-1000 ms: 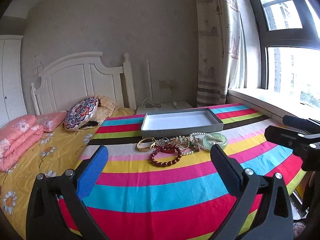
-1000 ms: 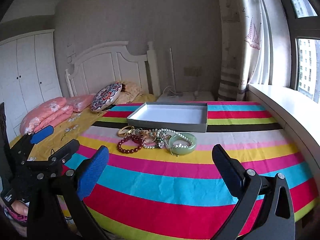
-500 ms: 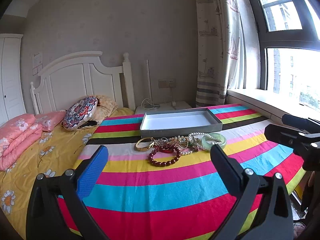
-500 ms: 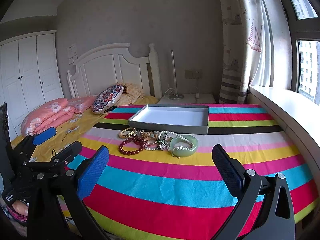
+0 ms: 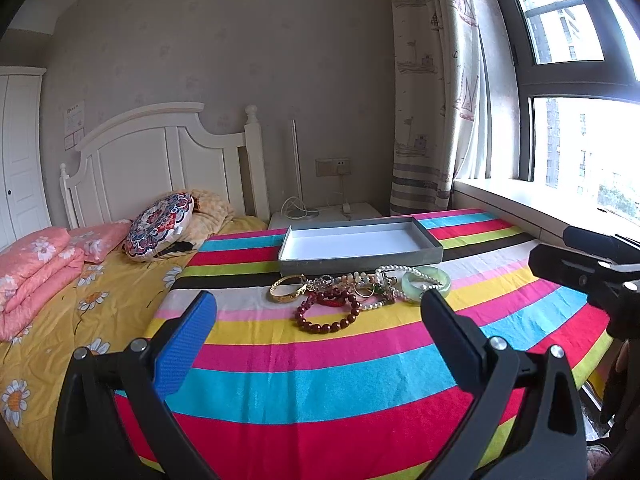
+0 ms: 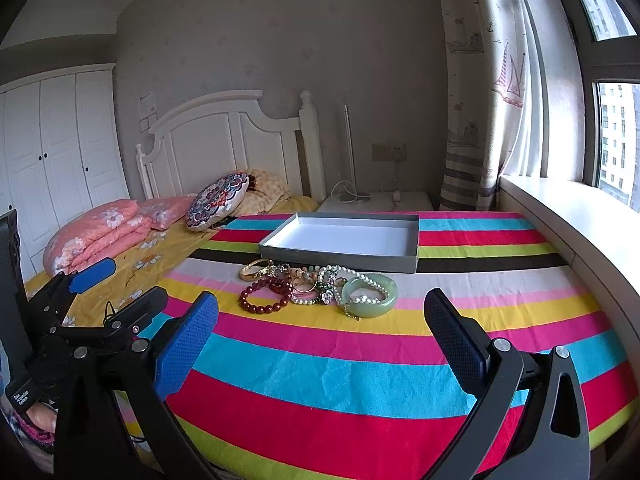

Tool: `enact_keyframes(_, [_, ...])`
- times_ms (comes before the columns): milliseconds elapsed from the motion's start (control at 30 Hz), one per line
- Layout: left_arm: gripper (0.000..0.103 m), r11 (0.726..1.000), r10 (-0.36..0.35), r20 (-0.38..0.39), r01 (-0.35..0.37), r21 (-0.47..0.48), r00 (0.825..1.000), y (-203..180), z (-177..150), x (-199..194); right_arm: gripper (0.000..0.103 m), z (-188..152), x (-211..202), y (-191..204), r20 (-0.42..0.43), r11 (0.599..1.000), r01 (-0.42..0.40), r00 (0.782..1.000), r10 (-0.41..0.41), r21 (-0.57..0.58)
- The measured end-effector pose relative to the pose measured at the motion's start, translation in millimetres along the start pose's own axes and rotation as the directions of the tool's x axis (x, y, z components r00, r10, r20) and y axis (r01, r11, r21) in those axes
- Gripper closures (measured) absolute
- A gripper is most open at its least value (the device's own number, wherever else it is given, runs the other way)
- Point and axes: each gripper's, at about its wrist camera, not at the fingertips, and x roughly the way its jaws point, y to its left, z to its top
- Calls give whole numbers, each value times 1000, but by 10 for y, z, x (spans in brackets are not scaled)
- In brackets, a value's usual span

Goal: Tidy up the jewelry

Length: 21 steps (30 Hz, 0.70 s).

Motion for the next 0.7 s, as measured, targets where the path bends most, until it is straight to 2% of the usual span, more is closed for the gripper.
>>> enact_keyframes(700, [2,1000,0,1,0,-10,1000,-11,-59,60,4,-80,33,55,13,999,-23,1000,23,-41])
